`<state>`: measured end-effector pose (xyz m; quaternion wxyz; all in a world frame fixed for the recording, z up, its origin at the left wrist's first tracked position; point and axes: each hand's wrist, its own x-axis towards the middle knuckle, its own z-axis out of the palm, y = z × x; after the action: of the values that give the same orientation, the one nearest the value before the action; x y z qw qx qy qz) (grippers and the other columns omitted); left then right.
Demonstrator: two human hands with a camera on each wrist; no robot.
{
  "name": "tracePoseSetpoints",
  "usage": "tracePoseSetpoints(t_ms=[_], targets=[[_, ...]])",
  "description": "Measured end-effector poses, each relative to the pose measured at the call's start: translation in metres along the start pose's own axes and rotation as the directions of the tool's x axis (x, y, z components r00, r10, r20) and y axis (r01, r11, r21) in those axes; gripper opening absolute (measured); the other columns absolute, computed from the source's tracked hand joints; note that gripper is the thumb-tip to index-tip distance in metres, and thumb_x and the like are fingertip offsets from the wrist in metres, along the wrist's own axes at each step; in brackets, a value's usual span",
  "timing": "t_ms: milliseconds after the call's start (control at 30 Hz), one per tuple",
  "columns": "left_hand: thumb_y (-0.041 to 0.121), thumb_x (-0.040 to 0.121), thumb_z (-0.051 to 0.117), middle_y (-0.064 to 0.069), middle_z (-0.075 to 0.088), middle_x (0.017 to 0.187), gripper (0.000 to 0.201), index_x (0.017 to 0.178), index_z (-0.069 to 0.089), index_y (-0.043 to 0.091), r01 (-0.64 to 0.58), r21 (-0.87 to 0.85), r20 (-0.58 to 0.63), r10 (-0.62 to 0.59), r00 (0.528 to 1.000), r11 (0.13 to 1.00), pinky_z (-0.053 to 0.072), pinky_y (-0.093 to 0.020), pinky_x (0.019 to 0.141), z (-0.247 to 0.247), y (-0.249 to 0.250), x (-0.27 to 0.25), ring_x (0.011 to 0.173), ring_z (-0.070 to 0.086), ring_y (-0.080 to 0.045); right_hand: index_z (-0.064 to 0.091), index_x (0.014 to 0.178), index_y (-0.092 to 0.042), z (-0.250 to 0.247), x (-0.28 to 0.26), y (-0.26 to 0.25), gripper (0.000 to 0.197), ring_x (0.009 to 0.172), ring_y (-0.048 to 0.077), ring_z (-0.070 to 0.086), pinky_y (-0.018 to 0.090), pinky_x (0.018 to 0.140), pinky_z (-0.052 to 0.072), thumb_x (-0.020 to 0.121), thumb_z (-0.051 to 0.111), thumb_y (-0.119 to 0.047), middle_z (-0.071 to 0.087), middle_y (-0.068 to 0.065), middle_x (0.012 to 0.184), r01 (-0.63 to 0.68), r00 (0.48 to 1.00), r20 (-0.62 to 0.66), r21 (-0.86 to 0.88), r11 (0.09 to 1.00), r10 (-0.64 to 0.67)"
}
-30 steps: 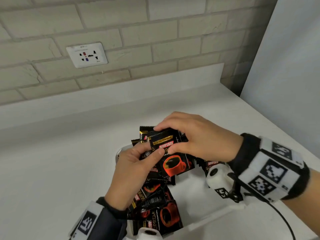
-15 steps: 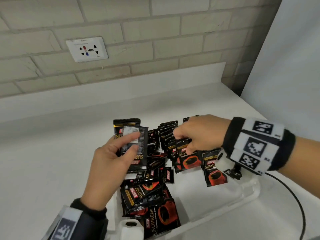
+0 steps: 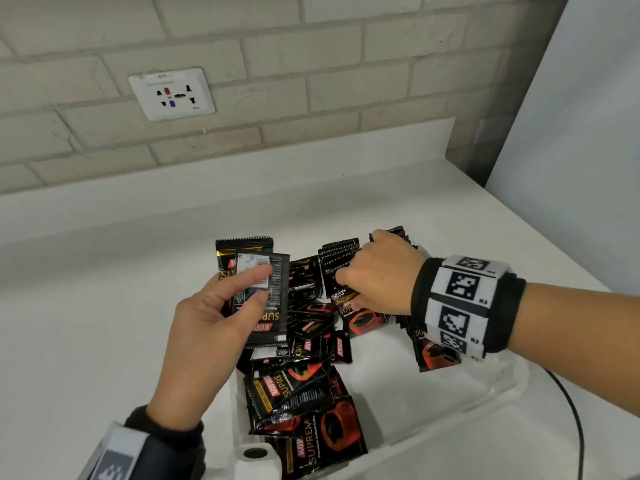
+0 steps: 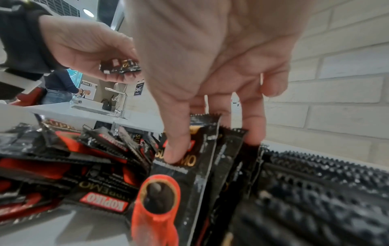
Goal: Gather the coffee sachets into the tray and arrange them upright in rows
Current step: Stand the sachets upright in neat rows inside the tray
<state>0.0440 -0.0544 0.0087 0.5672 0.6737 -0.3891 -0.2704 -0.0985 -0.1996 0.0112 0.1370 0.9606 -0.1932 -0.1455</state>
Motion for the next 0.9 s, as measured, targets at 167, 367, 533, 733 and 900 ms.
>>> tracePoseSetpoints(t_ms=[167, 367, 533, 733, 900], targets=[[0.006, 0.081, 0.064, 0.009, 0.07, 0.102, 0.043, 0.077, 0.072, 0.048, 0.005, 0.007, 0.019, -0.005, 1.0, 1.0, 0.044, -0.036, 0.1, 0.002, -0.001, 0.001, 0.101, 0.063, -0.011, 0.062, 0.103, -0.017, 0.012, -0.003, 0.0, 0.024, 0.097, 0.022, 0.05, 0.031, 0.074, 0.026, 0.091, 0.049, -0.034, 0.057, 0.001, 0.102, 0.025, 0.998, -0.05, -0.077, 0.997, -0.029], [0.004, 0.082, 0.063, 0.011, 0.07, 0.1, 0.038, 0.081, 0.071, 0.041, 0.019, 0.015, 0.068, -0.02, 0.997, 1.0, 0.05, -0.022, 0.089, 0.007, -0.004, 0.002, 0.096, 0.065, -0.006, 0.058, 0.105, -0.017, 0.015, -0.001, 0.006, 0.037, 0.096, 0.022, 0.05, 0.032, 0.074, 0.028, 0.087, 0.051, -0.048, 0.056, 0.002, 0.103, 0.018, 0.994, -0.11, -0.053, 0.998, -0.023], [0.004, 0.083, 0.062, 0.008, 0.07, 0.102, 0.039, 0.08, 0.071, 0.042, 0.029, 0.025, 0.074, -0.031, 0.997, 0.999, 0.046, -0.026, 0.092, 0.011, -0.005, 0.002, 0.099, 0.064, -0.008, 0.052, 0.113, -0.016, 0.017, -0.006, 0.004, 0.043, 0.1, 0.023, 0.051, 0.032, 0.076, 0.028, 0.086, 0.053, -0.049, 0.056, 0.003, 0.109, 0.03, 0.996, -0.082, -0.06, 0.998, -0.035], [0.004, 0.084, 0.062, 0.008, 0.071, 0.101, 0.047, 0.076, 0.072, 0.049, 0.049, 0.028, 0.073, -0.051, 0.996, 0.998, 0.046, -0.03, 0.095, 0.011, -0.006, 0.0, 0.1, 0.064, -0.01, 0.048, 0.112, -0.016, 0.014, -0.006, 0.003, 0.042, 0.094, 0.022, 0.053, 0.032, 0.076, 0.031, 0.085, 0.055, -0.047, 0.057, 0.002, 0.105, 0.006, 0.989, -0.145, -0.052, 0.999, -0.013], [-0.009, 0.083, 0.056, 0.009, 0.072, 0.098, 0.06, 0.106, 0.058, 0.046, 0.071, -0.122, 0.115, -0.057, 0.992, 0.99, 0.056, -0.02, 0.072, 0.014, -0.007, 0.0, 0.086, 0.069, -0.007, 0.046, 0.118, -0.019, 0.005, -0.014, 0.01, 0.044, 0.092, 0.019, 0.053, 0.031, 0.075, 0.029, 0.087, 0.049, -0.051, 0.057, -0.004, 0.102, -0.051, 0.975, -0.211, 0.085, 0.995, 0.068]])
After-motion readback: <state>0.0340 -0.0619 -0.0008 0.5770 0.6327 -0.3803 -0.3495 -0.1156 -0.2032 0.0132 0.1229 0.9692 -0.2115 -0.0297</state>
